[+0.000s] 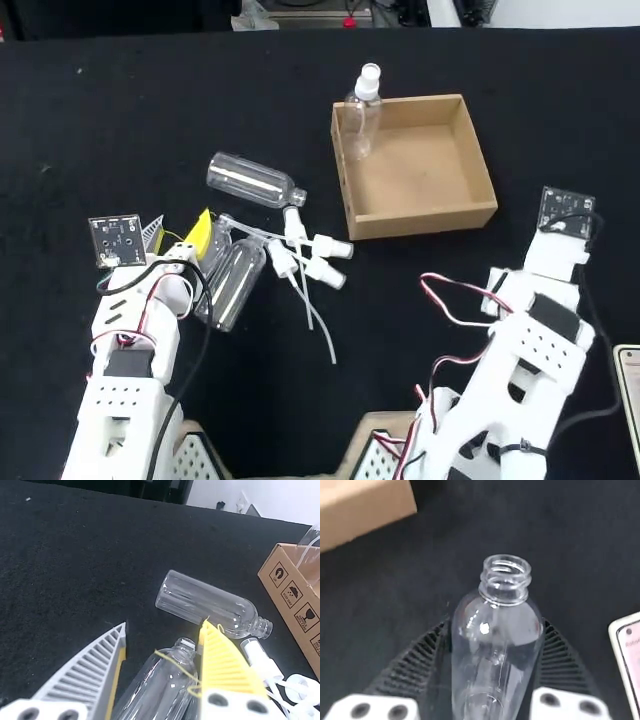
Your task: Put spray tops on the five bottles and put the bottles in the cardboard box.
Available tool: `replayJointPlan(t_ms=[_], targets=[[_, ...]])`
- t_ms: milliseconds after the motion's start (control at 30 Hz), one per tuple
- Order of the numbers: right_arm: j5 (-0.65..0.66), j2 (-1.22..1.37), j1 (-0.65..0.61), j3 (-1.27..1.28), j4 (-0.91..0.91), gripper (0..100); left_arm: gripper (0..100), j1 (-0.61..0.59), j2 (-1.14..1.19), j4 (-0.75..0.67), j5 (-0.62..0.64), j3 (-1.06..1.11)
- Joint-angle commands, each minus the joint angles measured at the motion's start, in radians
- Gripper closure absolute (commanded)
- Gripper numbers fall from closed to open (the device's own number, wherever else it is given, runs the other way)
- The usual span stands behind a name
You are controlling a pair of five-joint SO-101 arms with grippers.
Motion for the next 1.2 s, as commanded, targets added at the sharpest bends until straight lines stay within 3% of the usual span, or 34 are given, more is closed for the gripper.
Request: replayJointPlan(t_ms=[0,233,533,733,933,1167], targets=[[0.008,-0.033,0.014,-0.047,0.029,76.4,77,0.013,-0.014,-0.028,-0.008,-0.015],[0.008,-0.021,0.014,0.071,-0.041,76.4,77,0.013,-0.014,-0.028,-0.008,-0.013],[0.006,0.22,0.012,-0.013,-0.023,74.7,77,0.013,-0.014,-0.028,-0.008,-0.015],[0.008,0.367,0.003,-0.228,0.198,63.4,77,0.013,-0.014,-0.028,-0.008,-0.015],[0.008,0.397,0.003,-0.458,0.423,64.2,77,0.013,-0.014,-0.028,-0.008,-0.013],[0.008,0.4,0.003,-0.553,0.48,72.4,77,0.013,-0.014,-0.028,-0.008,-0.013]])
